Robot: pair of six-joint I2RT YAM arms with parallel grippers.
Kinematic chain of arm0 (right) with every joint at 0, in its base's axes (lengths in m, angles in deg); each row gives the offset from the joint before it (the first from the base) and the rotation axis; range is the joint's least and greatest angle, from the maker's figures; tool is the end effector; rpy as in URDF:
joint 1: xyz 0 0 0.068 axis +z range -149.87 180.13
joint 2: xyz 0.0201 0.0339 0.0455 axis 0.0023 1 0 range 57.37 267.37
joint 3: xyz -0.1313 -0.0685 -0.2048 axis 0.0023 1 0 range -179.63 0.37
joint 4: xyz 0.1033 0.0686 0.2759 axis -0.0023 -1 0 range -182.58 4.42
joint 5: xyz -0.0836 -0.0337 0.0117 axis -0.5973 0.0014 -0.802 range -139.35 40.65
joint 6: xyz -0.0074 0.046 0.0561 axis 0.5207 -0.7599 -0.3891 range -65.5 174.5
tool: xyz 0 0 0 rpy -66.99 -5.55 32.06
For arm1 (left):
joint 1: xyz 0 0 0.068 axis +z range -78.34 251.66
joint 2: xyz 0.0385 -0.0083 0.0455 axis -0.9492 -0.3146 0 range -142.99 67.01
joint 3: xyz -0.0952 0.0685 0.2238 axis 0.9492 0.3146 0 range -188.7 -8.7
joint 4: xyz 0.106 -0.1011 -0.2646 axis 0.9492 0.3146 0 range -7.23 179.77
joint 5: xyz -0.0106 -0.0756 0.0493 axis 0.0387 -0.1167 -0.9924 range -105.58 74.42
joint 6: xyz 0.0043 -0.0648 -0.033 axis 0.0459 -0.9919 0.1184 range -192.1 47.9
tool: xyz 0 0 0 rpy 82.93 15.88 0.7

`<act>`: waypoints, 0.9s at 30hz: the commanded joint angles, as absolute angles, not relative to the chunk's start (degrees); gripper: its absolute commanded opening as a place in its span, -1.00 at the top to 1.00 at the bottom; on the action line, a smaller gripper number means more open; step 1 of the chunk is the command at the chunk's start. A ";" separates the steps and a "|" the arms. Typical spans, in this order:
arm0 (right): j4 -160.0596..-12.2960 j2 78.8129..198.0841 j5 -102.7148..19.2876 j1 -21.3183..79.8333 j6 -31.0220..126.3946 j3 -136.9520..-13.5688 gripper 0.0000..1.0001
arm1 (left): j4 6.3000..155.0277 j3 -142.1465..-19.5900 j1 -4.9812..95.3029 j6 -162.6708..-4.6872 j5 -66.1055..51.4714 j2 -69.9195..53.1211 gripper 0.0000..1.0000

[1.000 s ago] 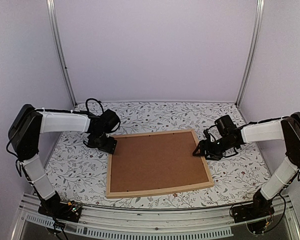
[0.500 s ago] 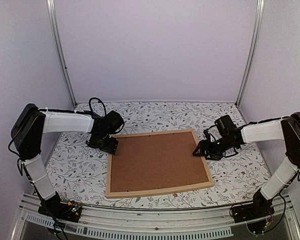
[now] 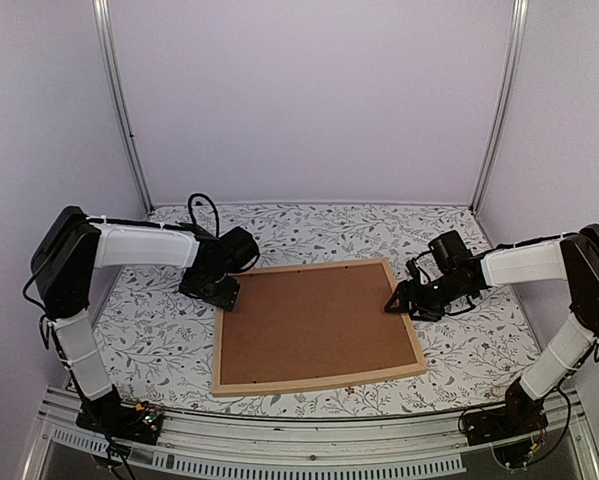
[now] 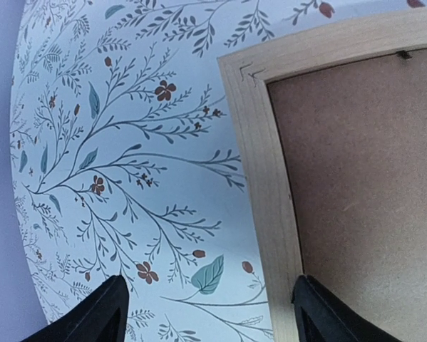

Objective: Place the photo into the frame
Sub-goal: Press the fastener onto the backboard.

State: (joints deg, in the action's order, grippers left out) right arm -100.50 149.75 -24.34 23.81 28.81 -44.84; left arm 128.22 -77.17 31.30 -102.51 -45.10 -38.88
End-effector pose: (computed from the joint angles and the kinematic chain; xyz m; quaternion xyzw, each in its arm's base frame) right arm 0.2924 0.1563 0.0719 -0.0356 0.9482 0.2893 0.1261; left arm 0.2996 -0.2154 0.0941 0.0679 0.9628 0.1725 0.1964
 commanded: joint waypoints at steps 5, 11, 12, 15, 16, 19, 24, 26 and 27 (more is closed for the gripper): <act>-99.38 150.75 -23.95 24.21 29.35 -44.18 -0.54 | 126.93 -75.21 27.44 -103.88 -35.68 -45.10 -0.66; -99.56 150.72 -23.95 24.22 29.29 -44.11 -0.54 | 126.57 -76.36 26.03 -103.78 -35.44 -47.24 -0.66; -99.63 150.71 -24.01 24.21 29.32 -44.09 -0.54 | 126.54 -76.58 25.76 -103.82 -35.52 -47.57 -0.66; -99.57 150.71 -23.97 24.21 29.29 -43.97 -0.54 | 126.54 -76.98 25.01 -104.07 -35.49 -48.34 -0.67; -99.53 150.64 -23.96 24.21 29.28 -43.93 -0.54 | 126.54 -77.07 24.80 -104.18 -35.46 -48.62 -0.67; -99.23 150.84 -23.79 24.21 29.11 -43.71 -0.54 | 127.28 -77.17 24.46 -104.81 -36.62 -48.88 -0.66; -99.37 151.14 -23.90 24.22 29.27 -43.75 -0.54 | 128.01 -77.08 24.53 -105.78 -40.67 -43.81 -0.67; -99.50 150.84 -24.12 24.22 29.35 -43.75 -0.54 | 127.28 -76.77 24.73 -105.41 -40.38 -40.36 -0.68; -99.69 150.74 -24.27 24.21 29.36 -43.79 -0.54 | 126.41 -76.25 24.99 -105.04 -39.46 -38.12 -0.68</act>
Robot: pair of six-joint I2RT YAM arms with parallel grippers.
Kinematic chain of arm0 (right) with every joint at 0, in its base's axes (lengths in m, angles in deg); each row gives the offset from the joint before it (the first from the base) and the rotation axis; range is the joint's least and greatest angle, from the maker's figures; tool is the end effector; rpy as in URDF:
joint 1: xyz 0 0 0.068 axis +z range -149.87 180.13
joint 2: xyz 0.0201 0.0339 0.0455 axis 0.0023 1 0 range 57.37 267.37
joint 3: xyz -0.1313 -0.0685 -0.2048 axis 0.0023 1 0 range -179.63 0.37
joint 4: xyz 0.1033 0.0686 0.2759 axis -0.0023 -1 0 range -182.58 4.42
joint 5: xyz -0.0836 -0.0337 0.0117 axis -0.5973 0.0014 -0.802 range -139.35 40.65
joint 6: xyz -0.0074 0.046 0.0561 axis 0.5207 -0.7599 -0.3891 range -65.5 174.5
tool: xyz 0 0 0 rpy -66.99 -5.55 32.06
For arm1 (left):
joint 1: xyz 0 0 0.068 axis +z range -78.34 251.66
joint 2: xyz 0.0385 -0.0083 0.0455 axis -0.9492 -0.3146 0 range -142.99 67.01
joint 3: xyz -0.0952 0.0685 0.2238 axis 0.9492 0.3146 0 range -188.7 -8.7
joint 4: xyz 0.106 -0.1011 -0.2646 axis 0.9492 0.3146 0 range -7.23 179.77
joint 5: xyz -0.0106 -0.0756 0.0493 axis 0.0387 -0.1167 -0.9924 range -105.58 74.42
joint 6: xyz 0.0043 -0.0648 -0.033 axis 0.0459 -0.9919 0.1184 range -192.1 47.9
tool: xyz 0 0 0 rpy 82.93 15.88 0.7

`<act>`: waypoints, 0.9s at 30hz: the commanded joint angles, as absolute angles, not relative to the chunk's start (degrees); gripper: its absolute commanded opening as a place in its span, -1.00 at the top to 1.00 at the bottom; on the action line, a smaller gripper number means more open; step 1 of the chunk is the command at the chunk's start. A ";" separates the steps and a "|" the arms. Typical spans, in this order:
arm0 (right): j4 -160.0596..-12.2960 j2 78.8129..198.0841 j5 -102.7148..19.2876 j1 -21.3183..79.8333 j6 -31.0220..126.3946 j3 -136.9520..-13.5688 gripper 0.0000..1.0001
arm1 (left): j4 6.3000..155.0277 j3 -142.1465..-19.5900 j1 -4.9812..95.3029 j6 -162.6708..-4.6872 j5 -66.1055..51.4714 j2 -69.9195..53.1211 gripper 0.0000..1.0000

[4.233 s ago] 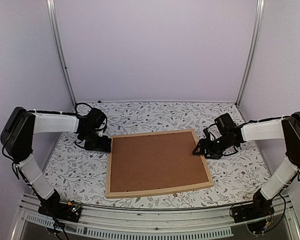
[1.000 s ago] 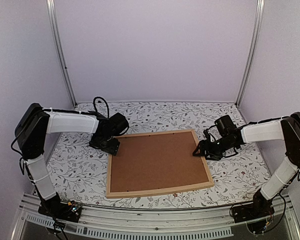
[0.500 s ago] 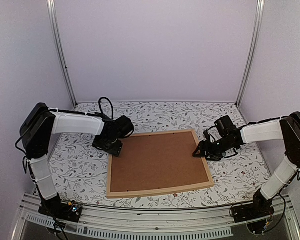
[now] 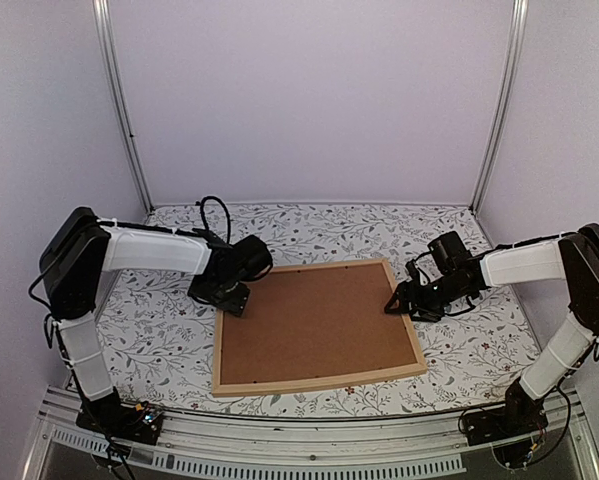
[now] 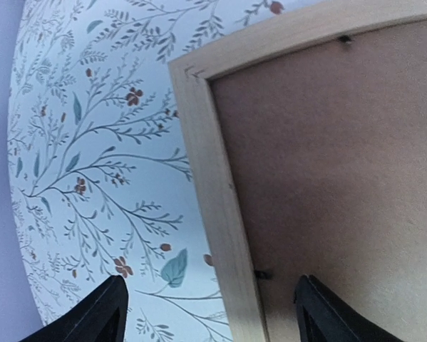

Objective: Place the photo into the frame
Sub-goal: Press the fastener onto the backboard.

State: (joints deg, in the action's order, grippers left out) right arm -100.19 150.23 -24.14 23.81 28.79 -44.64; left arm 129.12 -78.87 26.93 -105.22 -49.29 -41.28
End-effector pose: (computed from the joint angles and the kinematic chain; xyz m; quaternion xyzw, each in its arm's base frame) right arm 0.2916 0.1561 0.0686 -0.0351 0.9486 0.2897 0.1225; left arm 0.2881 -0.2380 0.0898 0.0828 0.9524 0.1963 0.2180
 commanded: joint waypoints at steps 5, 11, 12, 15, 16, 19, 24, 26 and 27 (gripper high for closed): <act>-100.25 150.18 -24.70 24.23 29.59 -43.94 -0.55 | 128.07 -73.51 25.95 -104.78 -35.89 -31.46 -0.68; -100.24 149.83 -24.83 24.21 29.61 -43.88 -0.55 | 133.54 -68.14 25.66 -108.33 -34.86 -24.55 -0.68; -100.14 149.87 -24.83 24.20 29.64 -43.92 -0.55 | 134.19 -67.13 25.55 -109.19 -34.42 -23.69 -0.68; -100.18 150.08 -24.83 24.16 29.63 -43.92 -0.55 | 135.60 -64.50 24.62 -112.36 -33.03 -21.55 -0.68; -100.25 150.09 -24.83 24.20 29.75 -44.01 -0.55 | 136.12 -63.79 24.12 -113.27 -32.71 -21.10 -0.68; -100.25 150.31 -24.89 24.22 29.93 -44.18 -0.55 | 137.25 -61.50 23.24 -115.30 -31.29 -19.97 -0.68; -100.11 151.01 -24.70 24.17 30.15 -44.66 -0.55 | 136.11 -59.42 22.09 -116.48 -29.36 -19.26 -0.67; -100.02 151.22 -24.58 24.21 30.20 -44.64 -0.55 | 135.68 -59.67 21.48 -116.57 -29.11 -20.18 -0.67; -100.03 151.23 -24.57 24.23 30.17 -44.58 -0.55 | 135.53 -59.88 21.08 -116.64 -28.99 -20.62 -0.67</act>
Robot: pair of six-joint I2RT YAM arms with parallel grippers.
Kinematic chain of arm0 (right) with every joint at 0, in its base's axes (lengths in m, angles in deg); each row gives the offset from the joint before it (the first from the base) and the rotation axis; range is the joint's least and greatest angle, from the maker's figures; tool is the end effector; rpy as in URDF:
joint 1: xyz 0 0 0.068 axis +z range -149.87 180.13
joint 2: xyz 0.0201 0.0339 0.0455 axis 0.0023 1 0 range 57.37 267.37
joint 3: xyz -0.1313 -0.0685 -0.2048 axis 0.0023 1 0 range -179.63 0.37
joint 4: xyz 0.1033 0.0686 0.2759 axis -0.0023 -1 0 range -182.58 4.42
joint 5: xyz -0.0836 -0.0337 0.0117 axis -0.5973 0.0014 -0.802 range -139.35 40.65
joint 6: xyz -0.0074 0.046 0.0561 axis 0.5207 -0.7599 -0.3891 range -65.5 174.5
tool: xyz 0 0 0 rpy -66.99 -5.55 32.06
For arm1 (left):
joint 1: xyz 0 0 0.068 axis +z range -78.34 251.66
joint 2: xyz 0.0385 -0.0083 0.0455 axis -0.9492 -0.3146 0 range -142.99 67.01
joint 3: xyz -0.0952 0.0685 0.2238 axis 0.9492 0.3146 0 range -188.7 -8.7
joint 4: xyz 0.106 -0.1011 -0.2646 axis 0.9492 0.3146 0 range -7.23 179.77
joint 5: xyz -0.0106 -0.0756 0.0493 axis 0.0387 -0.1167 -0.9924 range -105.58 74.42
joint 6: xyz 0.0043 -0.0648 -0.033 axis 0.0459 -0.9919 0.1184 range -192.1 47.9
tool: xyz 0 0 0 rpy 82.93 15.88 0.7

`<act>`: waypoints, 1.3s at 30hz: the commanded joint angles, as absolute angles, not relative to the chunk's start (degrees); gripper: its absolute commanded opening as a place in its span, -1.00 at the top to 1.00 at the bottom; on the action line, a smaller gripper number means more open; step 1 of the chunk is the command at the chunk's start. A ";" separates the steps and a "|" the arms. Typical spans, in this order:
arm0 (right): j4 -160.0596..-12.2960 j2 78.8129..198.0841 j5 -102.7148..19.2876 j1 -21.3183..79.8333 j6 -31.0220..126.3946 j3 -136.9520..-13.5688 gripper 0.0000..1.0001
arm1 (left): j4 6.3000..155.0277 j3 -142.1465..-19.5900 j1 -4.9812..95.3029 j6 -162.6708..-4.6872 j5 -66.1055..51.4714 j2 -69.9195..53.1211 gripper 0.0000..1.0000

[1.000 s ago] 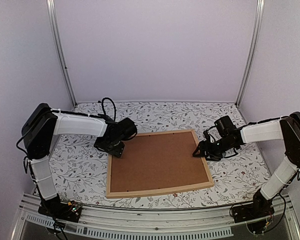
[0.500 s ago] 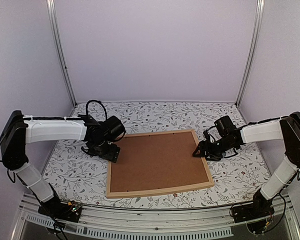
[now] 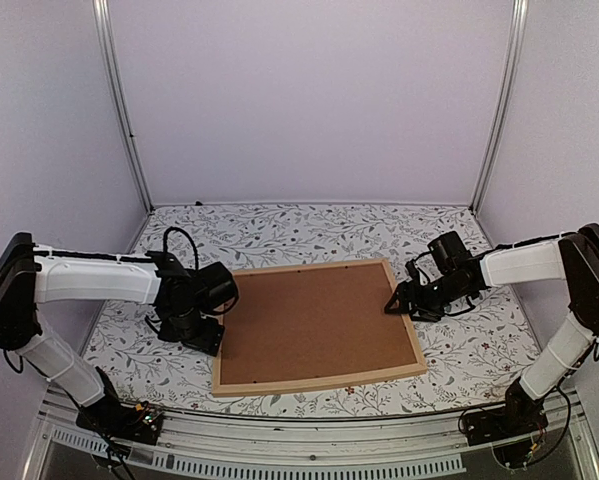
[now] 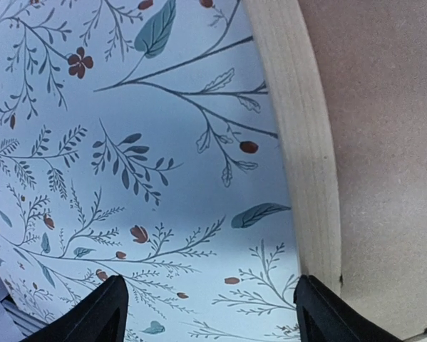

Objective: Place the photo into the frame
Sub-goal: Press the fastener onto the backboard.

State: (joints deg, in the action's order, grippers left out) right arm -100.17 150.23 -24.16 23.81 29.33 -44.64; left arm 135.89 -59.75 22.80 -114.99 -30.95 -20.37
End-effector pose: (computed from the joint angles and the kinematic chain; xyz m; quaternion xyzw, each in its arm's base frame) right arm 0.2917 0.1561 0.0687 -0.0396 0.9484 0.2890 0.1241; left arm 0.1950 -0.1988 0.1015 0.0510 0.9897 0.0897 0.0994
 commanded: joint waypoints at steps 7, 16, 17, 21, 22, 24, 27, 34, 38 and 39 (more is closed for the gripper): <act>-100.17 150.65 -24.83 24.16 30.16 -44.19 -0.55 | 134.99 -61.05 19.02 -117.38 -28.80 -22.17 -0.67; -100.23 150.24 -24.88 24.26 30.20 -43.95 -0.55 | 133.62 -60.76 18.75 -117.19 -29.30 -25.88 -0.68; -100.24 150.19 -24.84 24.23 30.19 -43.86 -0.55 | 133.64 -60.73 18.71 -117.19 -29.16 -26.11 -0.67; -100.15 150.18 -25.01 24.21 30.07 -43.62 -0.55 | 135.38 -60.85 18.79 -117.90 -30.87 -25.27 -0.68; -100.11 150.30 -24.89 24.26 30.13 -43.65 -0.55 | 135.94 -60.89 18.98 -118.02 -31.49 -24.54 -0.68; -100.00 150.58 -24.67 24.21 30.09 -43.82 -0.55 | 136.53 -60.99 19.61 -118.15 -32.23 -23.48 -0.68; -100.00 150.70 -24.73 24.22 30.15 -44.05 -0.55 | 136.19 -61.04 20.59 -117.74 -32.49 -23.11 -0.68; -100.57 150.27 -25.16 24.21 30.24 -43.97 -0.55 | 134.27 -61.58 21.89 -116.34 -32.73 -24.66 -0.68; -100.61 150.27 -25.10 24.18 30.16 -43.92 -0.55 | 133.86 -62.13 22.18 -115.88 -32.36 -25.12 -0.69; -100.61 150.19 -25.17 24.21 30.20 -43.88 -0.55 | 133.57 -62.02 22.11 -115.73 -31.86 -25.06 -0.68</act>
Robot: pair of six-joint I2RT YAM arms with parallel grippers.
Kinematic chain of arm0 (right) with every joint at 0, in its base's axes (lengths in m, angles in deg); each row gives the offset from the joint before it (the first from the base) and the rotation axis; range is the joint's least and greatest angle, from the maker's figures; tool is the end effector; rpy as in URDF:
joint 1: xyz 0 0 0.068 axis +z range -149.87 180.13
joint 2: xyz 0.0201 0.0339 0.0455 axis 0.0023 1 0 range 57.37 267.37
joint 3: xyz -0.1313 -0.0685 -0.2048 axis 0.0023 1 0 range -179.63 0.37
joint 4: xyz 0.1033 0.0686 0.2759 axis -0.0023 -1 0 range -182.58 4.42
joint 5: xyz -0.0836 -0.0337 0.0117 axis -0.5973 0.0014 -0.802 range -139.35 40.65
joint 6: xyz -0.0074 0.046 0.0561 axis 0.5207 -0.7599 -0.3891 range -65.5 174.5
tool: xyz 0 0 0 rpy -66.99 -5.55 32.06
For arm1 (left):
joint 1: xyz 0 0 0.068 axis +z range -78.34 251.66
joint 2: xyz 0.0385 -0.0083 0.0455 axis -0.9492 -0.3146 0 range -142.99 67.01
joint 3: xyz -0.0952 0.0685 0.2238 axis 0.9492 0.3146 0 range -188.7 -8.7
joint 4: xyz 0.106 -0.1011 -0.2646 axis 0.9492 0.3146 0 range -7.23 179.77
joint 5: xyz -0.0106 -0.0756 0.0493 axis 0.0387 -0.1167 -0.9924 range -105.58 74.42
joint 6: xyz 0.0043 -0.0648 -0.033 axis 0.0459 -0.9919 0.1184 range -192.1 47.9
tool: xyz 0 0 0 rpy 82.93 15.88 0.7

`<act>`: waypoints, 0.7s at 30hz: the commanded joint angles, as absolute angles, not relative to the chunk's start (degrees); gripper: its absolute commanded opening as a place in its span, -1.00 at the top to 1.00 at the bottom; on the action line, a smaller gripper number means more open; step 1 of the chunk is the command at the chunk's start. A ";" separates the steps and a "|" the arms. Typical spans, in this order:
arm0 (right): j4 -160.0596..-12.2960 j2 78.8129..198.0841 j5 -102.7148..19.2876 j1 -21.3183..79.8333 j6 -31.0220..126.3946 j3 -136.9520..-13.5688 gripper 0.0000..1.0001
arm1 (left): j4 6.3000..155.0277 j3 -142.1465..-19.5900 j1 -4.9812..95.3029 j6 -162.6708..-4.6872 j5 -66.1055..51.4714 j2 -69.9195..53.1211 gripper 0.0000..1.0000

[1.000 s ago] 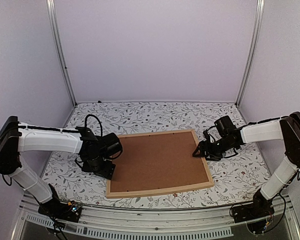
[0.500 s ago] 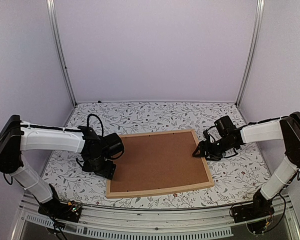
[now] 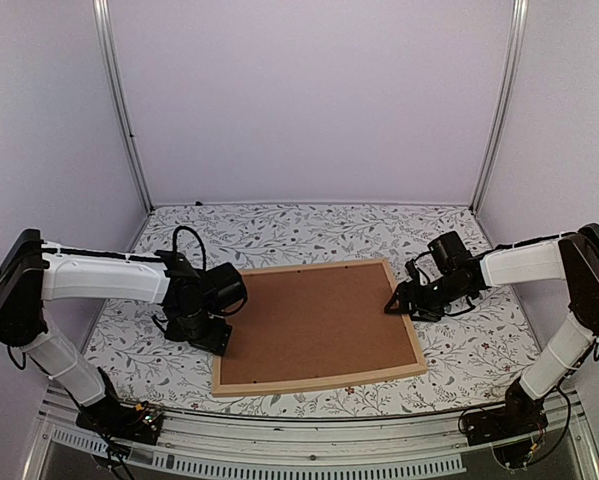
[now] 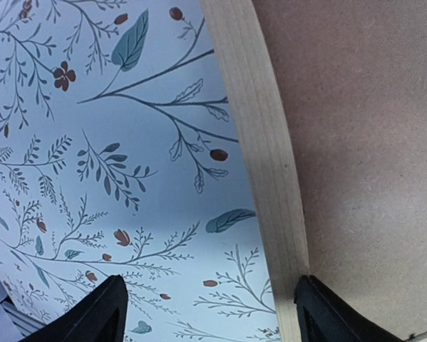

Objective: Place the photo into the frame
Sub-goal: Press the fastener onto the backboard.

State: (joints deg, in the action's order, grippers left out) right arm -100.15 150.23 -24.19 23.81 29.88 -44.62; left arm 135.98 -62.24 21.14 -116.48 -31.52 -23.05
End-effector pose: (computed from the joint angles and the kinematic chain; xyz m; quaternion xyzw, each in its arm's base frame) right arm 0.2916 0.1561 0.0686 -0.0441 0.9483 0.2882 0.1255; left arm 0.1962 -0.2119 0.1010 0.0527 0.9889 0.0920 0.1038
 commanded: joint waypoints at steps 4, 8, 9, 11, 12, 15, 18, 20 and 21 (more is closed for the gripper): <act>-100.63 150.40 -25.29 24.21 30.29 -43.92 -0.55 | 133.48 -61.24 21.37 -116.21 -30.84 -24.83 -0.68; -100.41 150.53 -25.01 24.23 30.11 -43.92 -0.55 | 132.84 -61.15 19.56 -116.84 -29.27 -26.03 -0.68; -100.36 150.47 -25.01 24.22 30.07 -43.92 -0.55 | 132.61 -61.28 18.86 -117.00 -29.02 -26.73 -0.68; -100.11 150.40 -24.70 24.22 29.94 -43.92 -0.55 | 132.06 -61.77 17.83 -117.25 -28.37 -28.31 -0.67; -99.97 150.49 -24.52 24.21 29.83 -43.92 -0.55 | 131.78 -62.11 17.27 -117.25 -28.13 -29.32 -0.68; -99.67 150.65 -24.22 24.23 29.62 -43.60 -0.54 | 131.34 -63.51 15.64 -117.44 -27.67 -32.09 -0.68; -99.26 150.53 -23.97 24.21 29.41 -43.10 -0.54 | 130.77 -64.14 14.57 -117.68 -27.09 -34.11 -0.68; -98.89 150.45 -23.68 24.22 29.28 -42.84 -0.54 | 130.43 -64.23 13.84 -117.83 -26.84 -35.05 -0.68; -98.74 150.44 -23.50 24.21 29.11 -42.72 -0.55 | 130.39 -64.37 13.60 -117.94 -26.81 -35.44 -0.68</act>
State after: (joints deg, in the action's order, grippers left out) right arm -99.65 150.23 -24.12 23.81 29.81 -44.31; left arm 140.35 -66.83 16.83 -116.98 -35.24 -28.82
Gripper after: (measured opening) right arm 0.772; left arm 0.837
